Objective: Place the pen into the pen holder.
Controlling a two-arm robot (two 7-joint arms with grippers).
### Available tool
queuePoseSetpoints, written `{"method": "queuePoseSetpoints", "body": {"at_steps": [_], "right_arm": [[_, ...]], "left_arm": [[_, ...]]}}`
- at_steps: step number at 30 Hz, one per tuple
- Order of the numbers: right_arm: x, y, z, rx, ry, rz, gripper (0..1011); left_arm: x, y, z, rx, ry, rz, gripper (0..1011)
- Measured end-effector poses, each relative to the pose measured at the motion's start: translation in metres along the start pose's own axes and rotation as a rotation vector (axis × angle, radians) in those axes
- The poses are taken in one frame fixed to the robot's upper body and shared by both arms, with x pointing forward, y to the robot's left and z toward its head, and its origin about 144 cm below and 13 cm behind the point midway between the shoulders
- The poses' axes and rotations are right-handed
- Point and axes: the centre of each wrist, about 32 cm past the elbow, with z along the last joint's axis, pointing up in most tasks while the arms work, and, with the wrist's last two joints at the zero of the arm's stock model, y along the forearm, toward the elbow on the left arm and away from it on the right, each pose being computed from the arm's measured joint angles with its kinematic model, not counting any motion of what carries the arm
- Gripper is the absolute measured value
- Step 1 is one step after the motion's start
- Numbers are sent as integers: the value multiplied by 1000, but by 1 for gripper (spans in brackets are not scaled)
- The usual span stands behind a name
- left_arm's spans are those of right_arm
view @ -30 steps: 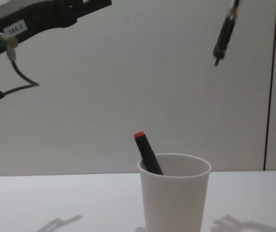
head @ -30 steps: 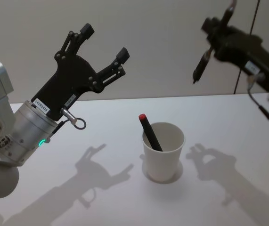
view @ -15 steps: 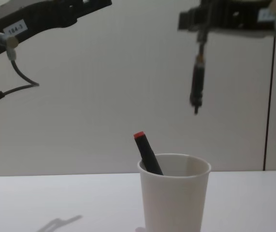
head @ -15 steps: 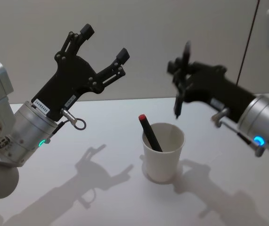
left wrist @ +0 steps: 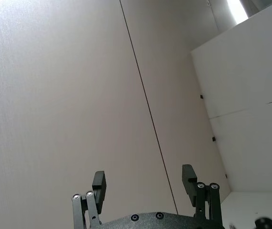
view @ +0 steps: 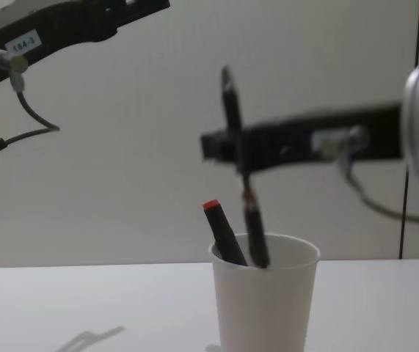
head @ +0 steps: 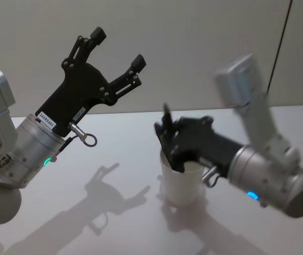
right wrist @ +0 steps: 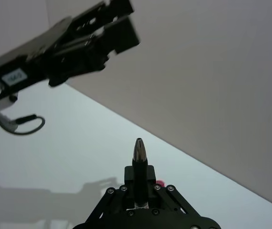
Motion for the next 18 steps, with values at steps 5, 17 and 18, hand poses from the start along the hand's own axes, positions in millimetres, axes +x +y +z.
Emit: {"method": "queuePoseSetpoints", "body": {"at_steps": [5, 17, 18], "right_arm": [[-17, 12, -8, -76, -63, 18, 121], [-34, 20, -9, -109, -148, -25, 121], [-35, 20, -8, -104, -153, -34, 121]], "left_arm": [[0, 0, 0, 0, 0, 0, 1003], [0, 0, 0, 0, 0, 0, 1003], [0, 0, 0, 0, 0, 0, 1003]]}}
